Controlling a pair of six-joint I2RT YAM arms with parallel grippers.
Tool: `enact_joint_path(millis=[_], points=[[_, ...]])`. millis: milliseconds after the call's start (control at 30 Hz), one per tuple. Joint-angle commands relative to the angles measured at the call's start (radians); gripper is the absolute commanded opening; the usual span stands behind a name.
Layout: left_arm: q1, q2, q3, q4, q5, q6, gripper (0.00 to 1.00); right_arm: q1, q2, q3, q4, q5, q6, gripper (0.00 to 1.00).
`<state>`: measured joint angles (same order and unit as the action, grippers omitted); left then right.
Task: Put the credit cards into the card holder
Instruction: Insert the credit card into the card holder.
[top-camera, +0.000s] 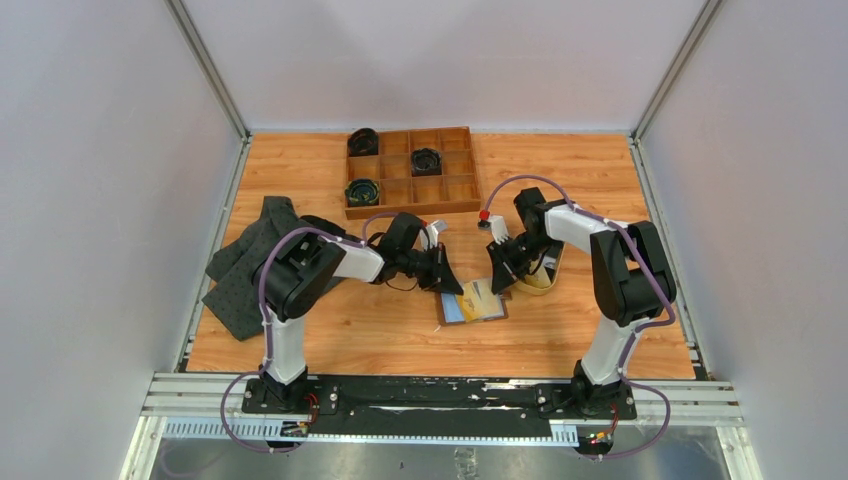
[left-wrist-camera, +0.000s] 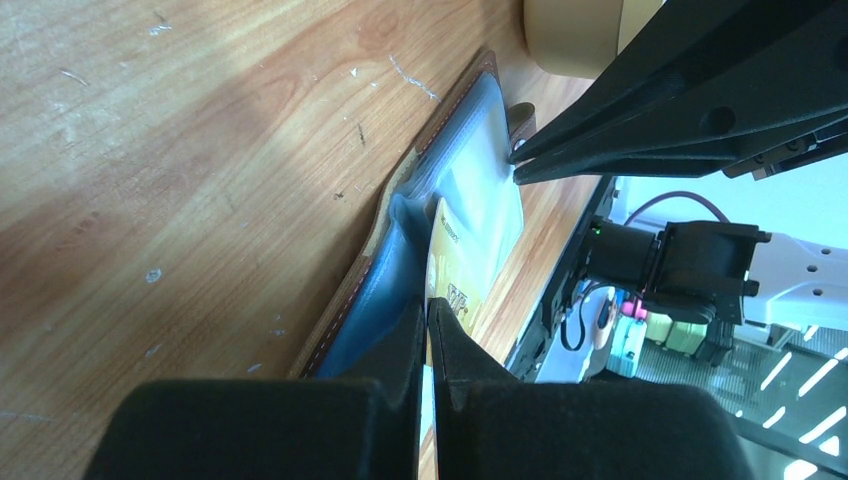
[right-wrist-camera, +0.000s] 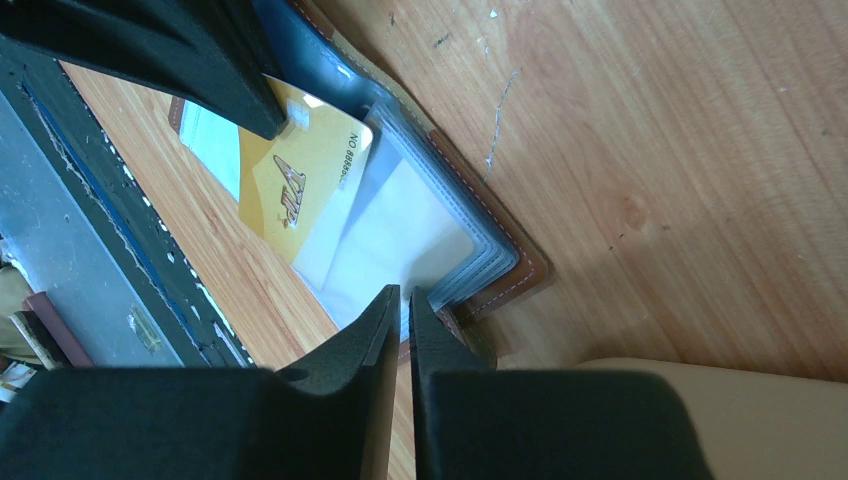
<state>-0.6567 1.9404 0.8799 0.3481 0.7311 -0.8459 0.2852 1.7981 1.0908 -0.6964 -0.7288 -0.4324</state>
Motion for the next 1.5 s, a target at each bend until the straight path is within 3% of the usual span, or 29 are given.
enact_joint_path(millis=[0, 300, 533, 1233, 1467], points=[[-0.006, 0.037, 0.014, -0.094, 0.018, 0.037, 0.0, 0.009, 0.037, -0.017, 0.013, 0.066, -0.001, 0.12], [-0.006, 0.061, 0.039, -0.142, 0.045, 0.045, 0.0, 0.015, 0.035, -0.016, 0.015, 0.073, 0.001, 0.12], [-0.009, 0.084, 0.16, -0.466, -0.024, 0.195, 0.0, 0.023, 0.035, -0.016, 0.017, 0.079, 0.003, 0.12], [-0.054, 0.115, 0.207, -0.232, -0.061, -0.022, 0.0, 0.025, 0.028, -0.014, 0.015, 0.054, 0.01, 0.12], [-0.061, 0.105, 0.188, -0.181, -0.096, -0.074, 0.16, 0.025, 0.026, -0.015, 0.015, 0.051, 0.011, 0.12]])
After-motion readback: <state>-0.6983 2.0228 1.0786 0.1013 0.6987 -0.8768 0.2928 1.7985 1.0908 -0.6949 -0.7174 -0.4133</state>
